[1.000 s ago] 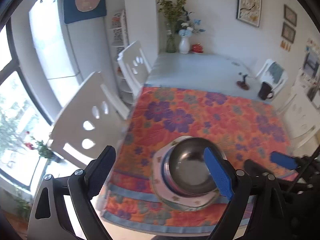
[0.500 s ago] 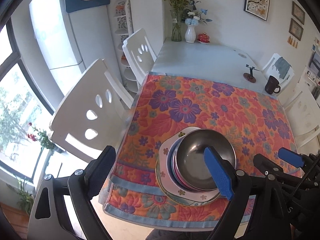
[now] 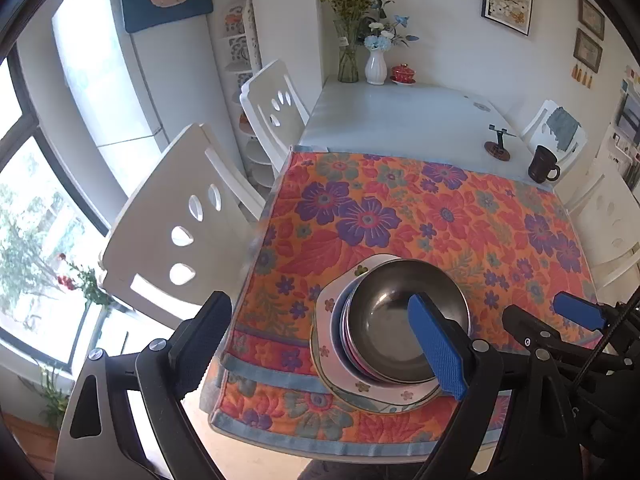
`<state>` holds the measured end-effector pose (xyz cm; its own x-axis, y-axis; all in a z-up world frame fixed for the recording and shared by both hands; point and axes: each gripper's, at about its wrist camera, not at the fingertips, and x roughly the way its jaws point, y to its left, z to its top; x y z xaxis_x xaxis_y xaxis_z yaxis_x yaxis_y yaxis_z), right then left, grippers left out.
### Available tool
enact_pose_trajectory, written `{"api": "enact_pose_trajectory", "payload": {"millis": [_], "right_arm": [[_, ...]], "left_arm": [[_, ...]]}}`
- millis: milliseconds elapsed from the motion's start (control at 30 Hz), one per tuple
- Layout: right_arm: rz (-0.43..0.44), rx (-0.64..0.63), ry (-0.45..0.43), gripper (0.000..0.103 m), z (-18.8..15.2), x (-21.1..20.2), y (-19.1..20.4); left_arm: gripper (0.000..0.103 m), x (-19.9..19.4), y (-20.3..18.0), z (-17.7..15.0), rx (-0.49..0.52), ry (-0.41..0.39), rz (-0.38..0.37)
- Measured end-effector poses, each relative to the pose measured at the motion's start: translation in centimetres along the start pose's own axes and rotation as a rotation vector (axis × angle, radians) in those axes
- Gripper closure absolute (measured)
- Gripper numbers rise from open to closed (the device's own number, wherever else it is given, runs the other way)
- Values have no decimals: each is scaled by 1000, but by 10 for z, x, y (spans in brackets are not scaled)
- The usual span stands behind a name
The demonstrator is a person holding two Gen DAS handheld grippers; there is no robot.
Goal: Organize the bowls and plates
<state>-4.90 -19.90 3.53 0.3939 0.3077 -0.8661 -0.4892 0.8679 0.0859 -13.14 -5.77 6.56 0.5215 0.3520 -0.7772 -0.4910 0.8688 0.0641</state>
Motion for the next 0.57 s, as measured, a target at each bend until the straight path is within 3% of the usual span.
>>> {"api": "enact_pose_trajectory", "payload": {"millis": [333, 500, 567], "right_arm": [[-1, 1, 3, 43, 1, 1, -1], [-2, -3, 4, 43, 0, 2, -1], [-3, -2, 3, 43, 0, 2, 0]], "left_arm": [[14, -1, 1, 3, -9, 9, -6], [13, -2, 9, 1, -37, -24, 23], [9, 1, 8, 2, -25, -11, 28]]}}
